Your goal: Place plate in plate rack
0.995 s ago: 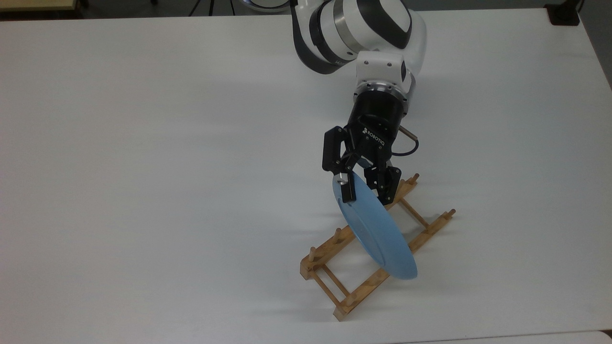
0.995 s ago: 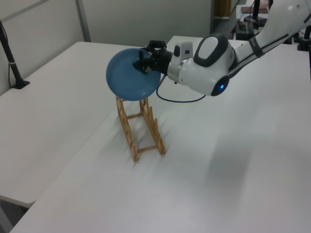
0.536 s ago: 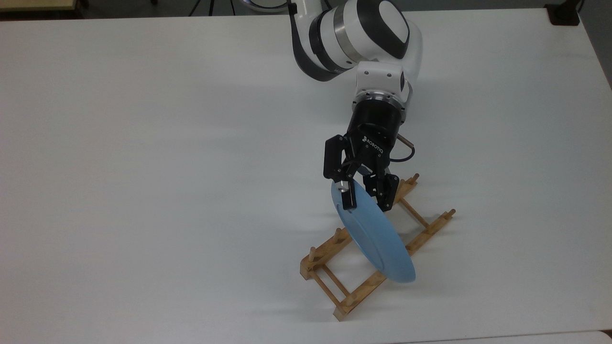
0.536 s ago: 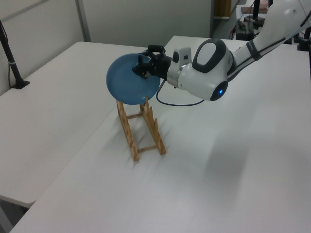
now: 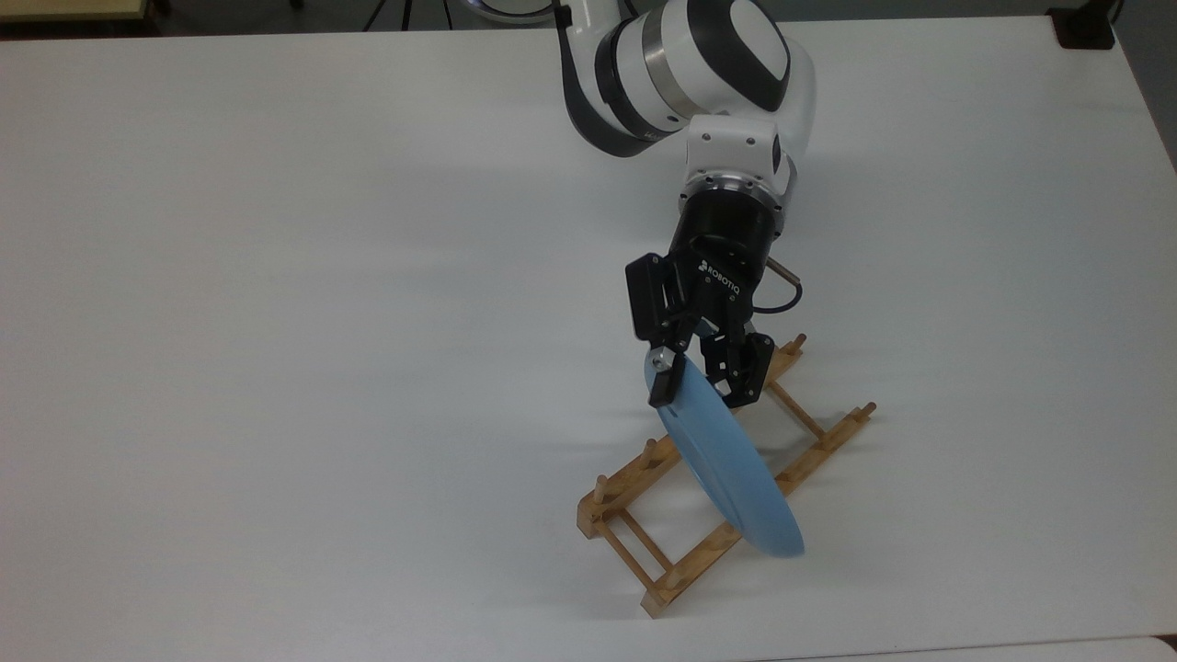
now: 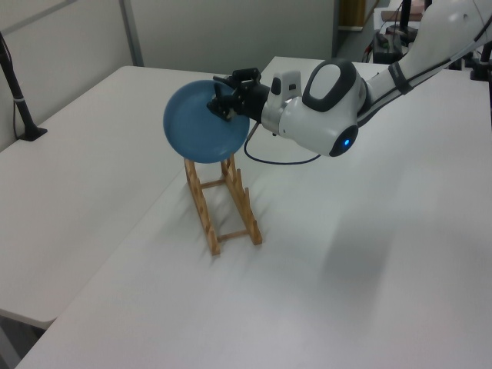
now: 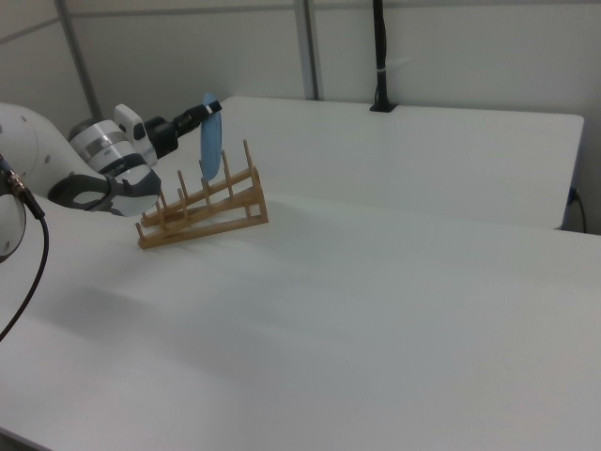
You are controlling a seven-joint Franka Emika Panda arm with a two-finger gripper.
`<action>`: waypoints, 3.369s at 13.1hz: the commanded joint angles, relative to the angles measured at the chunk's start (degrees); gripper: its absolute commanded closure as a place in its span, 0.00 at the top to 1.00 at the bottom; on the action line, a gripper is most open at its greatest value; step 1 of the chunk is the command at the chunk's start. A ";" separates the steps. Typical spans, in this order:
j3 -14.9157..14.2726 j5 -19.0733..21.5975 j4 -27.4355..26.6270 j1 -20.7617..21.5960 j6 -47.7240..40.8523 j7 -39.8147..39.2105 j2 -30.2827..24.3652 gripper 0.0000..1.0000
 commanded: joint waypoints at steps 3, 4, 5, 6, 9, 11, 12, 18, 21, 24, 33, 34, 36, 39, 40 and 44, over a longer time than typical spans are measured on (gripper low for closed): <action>0.18 -1.06 1.72 0.36 -2.42 0.32 0.82 1.00; 0.18 -1.06 1.72 0.36 -2.42 0.32 1.08 1.00; 0.27 -1.06 1.72 0.36 -2.51 0.23 1.00 1.00; 0.45 -1.06 1.72 0.36 -2.51 0.23 1.00 1.00; 5.10 5.84 1.89 -0.78 -2.86 -0.21 -2.24 1.00; 6.16 14.89 2.85 -0.96 -2.34 -2.04 -4.62 1.00; 6.77 20.50 2.95 -1.05 -2.25 -4.41 -5.93 1.00; 8.18 64.07 3.39 -3.06 -2.86 -19.70 -16.38 1.00; 7.83 88.59 3.12 -4.91 -9.58 -28.82 -23.24 1.00; 6.78 109.18 3.21 -7.02 -22.24 -45.95 -28.17 1.00; -10.09 132.35 -0.82 -7.73 -48.13 -77.53 -38.55 1.00; -11.32 132.97 -1.18 -7.82 -47.86 -80.08 -38.55 1.00; -12.12 134.37 -2.84 -8.25 -45.59 -87.10 -38.55 1.00; -12.12 134.47 -5.92 -10.80 -36.03 -95.20 -38.47 1.00; -12.12 134.47 -6.54 -11.76 -33.91 -97.57 -38.20 1.00; -13.35 134.47 -6.55 -12.92 -33.18 -104.97 -37.50 1.00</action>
